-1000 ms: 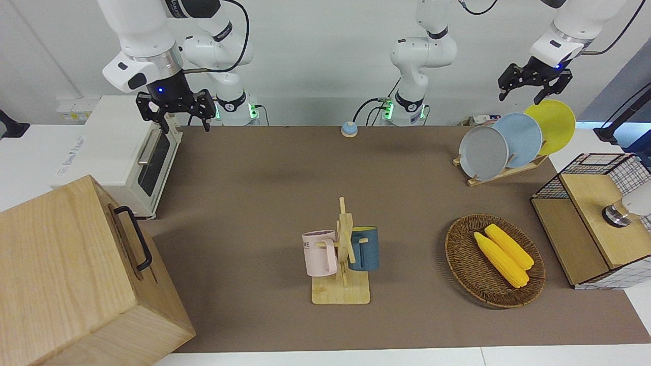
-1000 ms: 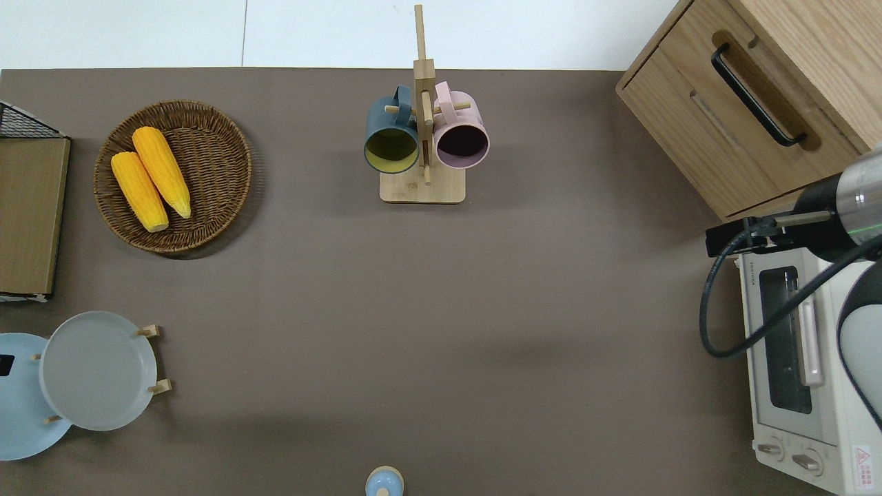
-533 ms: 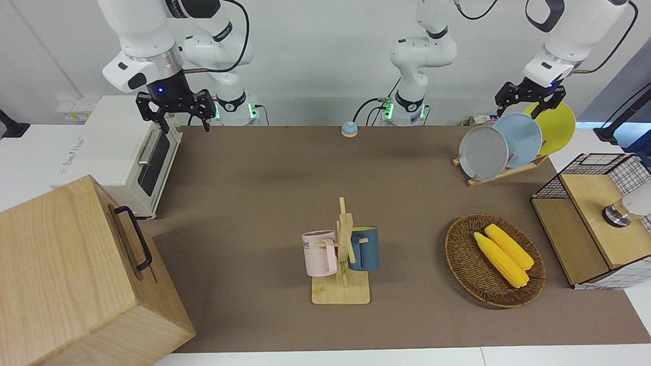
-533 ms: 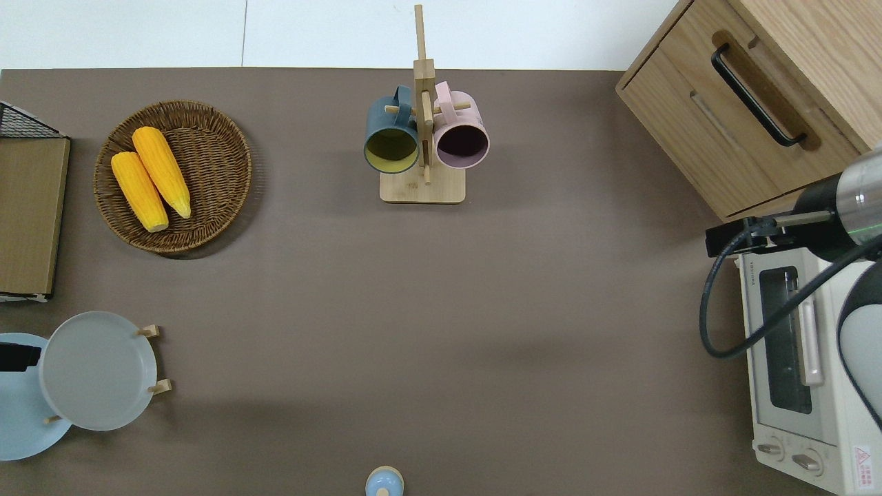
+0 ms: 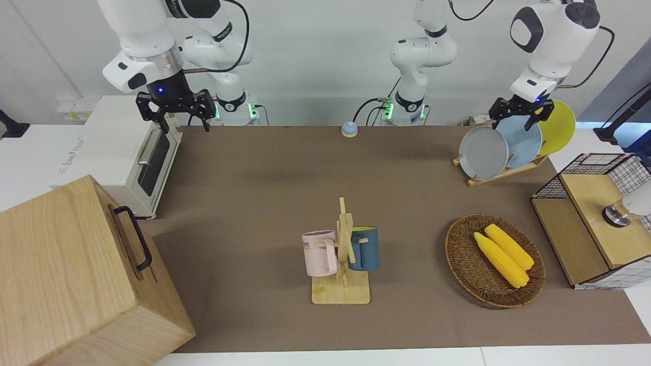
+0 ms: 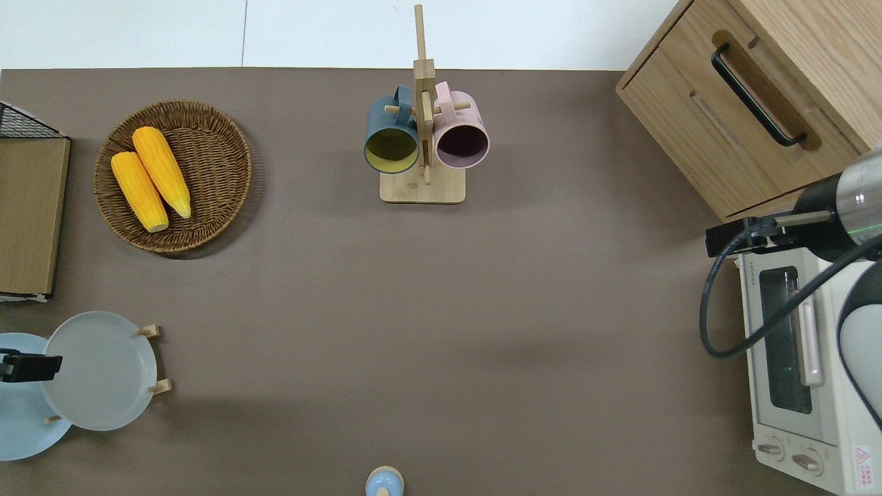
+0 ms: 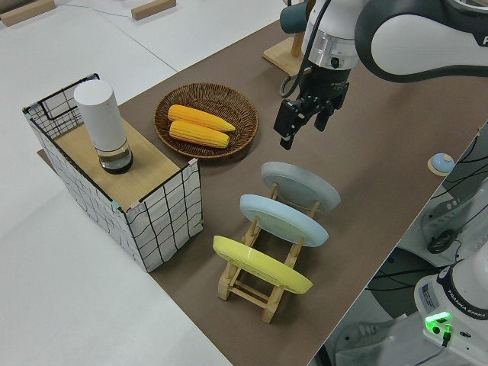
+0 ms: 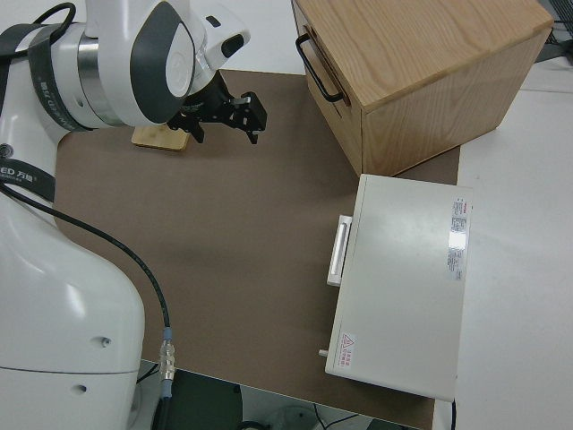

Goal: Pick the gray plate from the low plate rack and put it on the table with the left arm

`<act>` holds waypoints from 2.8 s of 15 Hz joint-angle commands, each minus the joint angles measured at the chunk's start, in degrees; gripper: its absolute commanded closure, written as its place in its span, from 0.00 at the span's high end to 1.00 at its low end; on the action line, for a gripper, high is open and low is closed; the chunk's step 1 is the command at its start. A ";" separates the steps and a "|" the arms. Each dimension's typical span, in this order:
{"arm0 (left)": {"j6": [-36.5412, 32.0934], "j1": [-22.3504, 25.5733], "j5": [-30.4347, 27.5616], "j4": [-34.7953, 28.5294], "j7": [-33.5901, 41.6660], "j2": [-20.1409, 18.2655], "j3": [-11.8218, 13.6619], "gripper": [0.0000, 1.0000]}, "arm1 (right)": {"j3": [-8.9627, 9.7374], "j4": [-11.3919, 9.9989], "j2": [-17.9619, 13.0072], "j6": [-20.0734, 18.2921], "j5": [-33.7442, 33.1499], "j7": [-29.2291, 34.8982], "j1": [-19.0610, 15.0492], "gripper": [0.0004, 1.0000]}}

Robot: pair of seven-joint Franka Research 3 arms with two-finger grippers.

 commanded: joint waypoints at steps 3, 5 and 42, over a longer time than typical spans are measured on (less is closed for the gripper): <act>7.75 2.80 1.13 -7.75 0.71 -2.42 -0.35 1.00 | 1.16 1.22 0.54 -0.92 -0.17 0.75 -1.27 0.98; 9.51 3.33 1.13 -9.25 0.71 -2.42 -0.35 1.00 | 1.16 1.14 0.54 -0.92 -0.17 0.84 -1.27 0.98; 11.91 4.56 1.04 -11.82 0.54 -3.21 -1.13 0.00 | 1.16 1.14 0.54 -0.92 -0.17 0.75 -1.27 0.98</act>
